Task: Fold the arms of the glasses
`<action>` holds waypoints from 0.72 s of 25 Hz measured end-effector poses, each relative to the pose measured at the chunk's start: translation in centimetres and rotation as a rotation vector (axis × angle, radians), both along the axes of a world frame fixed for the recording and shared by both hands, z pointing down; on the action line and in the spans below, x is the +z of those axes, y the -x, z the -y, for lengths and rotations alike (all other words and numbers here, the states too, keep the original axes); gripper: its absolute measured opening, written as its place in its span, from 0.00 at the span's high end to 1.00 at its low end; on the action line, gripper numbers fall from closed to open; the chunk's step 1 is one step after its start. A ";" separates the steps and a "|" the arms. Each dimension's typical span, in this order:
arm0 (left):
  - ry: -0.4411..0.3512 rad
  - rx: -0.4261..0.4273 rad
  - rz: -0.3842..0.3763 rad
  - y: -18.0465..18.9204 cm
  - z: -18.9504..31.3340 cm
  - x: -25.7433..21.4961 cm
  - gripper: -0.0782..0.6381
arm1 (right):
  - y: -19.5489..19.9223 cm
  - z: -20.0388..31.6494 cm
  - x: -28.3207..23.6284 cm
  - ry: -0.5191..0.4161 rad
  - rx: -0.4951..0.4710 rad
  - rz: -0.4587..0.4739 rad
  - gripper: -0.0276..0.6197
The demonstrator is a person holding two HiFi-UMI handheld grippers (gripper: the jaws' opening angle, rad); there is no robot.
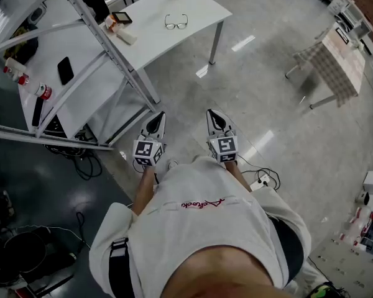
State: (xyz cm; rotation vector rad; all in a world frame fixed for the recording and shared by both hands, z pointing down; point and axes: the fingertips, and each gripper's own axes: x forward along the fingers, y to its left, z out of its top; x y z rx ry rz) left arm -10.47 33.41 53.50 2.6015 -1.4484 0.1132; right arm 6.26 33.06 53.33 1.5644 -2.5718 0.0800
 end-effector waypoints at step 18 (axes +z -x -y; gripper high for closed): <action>0.042 -0.024 0.020 -6.9 1.4 2.5 0.85 | -4.8 3.0 1.4 0.014 -0.068 0.004 0.93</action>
